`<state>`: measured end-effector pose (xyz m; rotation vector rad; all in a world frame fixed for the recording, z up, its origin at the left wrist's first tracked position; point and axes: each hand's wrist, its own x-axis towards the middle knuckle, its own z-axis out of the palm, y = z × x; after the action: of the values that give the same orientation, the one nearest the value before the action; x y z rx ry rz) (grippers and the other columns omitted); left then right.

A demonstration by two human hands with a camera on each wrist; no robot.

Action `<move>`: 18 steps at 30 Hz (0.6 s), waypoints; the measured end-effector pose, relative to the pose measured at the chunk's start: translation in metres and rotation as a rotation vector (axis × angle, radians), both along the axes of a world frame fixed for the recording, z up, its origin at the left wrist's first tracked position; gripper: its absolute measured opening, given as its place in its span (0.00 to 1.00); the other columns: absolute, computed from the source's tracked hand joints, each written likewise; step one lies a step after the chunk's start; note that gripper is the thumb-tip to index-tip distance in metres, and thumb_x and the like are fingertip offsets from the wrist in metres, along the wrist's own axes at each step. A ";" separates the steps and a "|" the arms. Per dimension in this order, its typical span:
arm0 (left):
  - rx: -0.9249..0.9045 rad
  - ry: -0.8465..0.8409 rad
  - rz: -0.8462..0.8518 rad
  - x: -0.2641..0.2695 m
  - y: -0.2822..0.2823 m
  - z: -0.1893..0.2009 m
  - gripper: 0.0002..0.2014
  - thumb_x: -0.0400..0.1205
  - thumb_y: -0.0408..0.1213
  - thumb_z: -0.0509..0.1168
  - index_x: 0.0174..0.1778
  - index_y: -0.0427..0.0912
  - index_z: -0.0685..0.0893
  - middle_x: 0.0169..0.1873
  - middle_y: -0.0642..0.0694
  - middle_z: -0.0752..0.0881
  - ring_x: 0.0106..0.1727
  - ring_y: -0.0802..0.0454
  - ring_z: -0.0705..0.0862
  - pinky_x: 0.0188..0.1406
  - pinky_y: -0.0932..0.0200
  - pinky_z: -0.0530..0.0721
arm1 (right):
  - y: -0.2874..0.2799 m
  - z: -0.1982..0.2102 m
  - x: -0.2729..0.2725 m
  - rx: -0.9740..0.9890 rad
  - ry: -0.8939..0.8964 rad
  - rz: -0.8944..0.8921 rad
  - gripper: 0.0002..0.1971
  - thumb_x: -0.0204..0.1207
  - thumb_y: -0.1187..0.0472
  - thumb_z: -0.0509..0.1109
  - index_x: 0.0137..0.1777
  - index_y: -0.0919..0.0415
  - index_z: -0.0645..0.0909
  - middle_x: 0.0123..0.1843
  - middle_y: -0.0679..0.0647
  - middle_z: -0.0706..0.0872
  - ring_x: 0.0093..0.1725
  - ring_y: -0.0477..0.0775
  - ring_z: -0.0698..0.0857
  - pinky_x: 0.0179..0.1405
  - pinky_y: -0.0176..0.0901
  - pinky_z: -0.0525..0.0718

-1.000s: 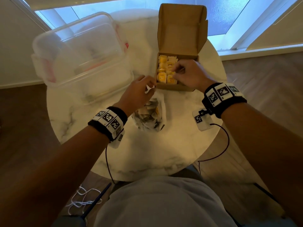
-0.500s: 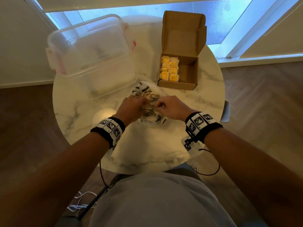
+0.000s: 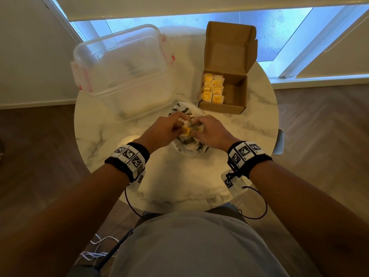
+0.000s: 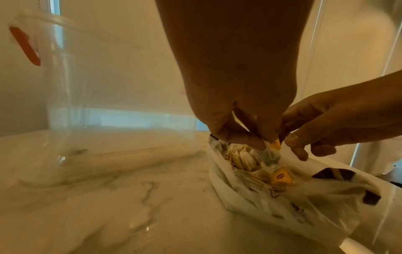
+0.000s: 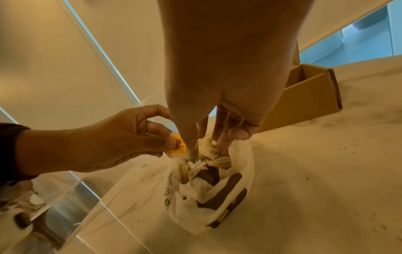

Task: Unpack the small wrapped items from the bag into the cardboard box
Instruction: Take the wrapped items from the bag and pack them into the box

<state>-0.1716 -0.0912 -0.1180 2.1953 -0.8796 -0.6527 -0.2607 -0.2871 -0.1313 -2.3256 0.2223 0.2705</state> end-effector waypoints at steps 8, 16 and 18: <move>-0.076 0.057 0.020 -0.002 -0.003 0.009 0.27 0.76 0.41 0.78 0.69 0.50 0.75 0.50 0.52 0.89 0.45 0.59 0.90 0.46 0.62 0.88 | -0.001 0.007 0.002 0.004 -0.057 0.124 0.19 0.76 0.54 0.79 0.66 0.55 0.85 0.59 0.52 0.83 0.56 0.46 0.78 0.56 0.35 0.75; -0.107 0.001 0.056 0.001 -0.012 0.004 0.21 0.79 0.39 0.75 0.66 0.46 0.78 0.53 0.50 0.86 0.48 0.58 0.87 0.48 0.68 0.86 | -0.013 0.001 -0.001 0.011 -0.006 0.030 0.06 0.79 0.55 0.73 0.46 0.57 0.86 0.43 0.48 0.85 0.41 0.46 0.80 0.36 0.29 0.72; -0.060 -0.006 0.034 0.003 -0.015 -0.002 0.15 0.81 0.39 0.73 0.63 0.46 0.80 0.53 0.51 0.86 0.48 0.59 0.85 0.48 0.64 0.86 | -0.019 0.000 -0.002 0.028 -0.017 -0.035 0.05 0.79 0.57 0.73 0.45 0.57 0.85 0.40 0.46 0.84 0.38 0.41 0.79 0.33 0.22 0.70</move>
<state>-0.1682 -0.1060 -0.1195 2.1548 -0.8528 -0.5962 -0.2624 -0.3057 -0.1315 -2.2933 0.2487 0.2345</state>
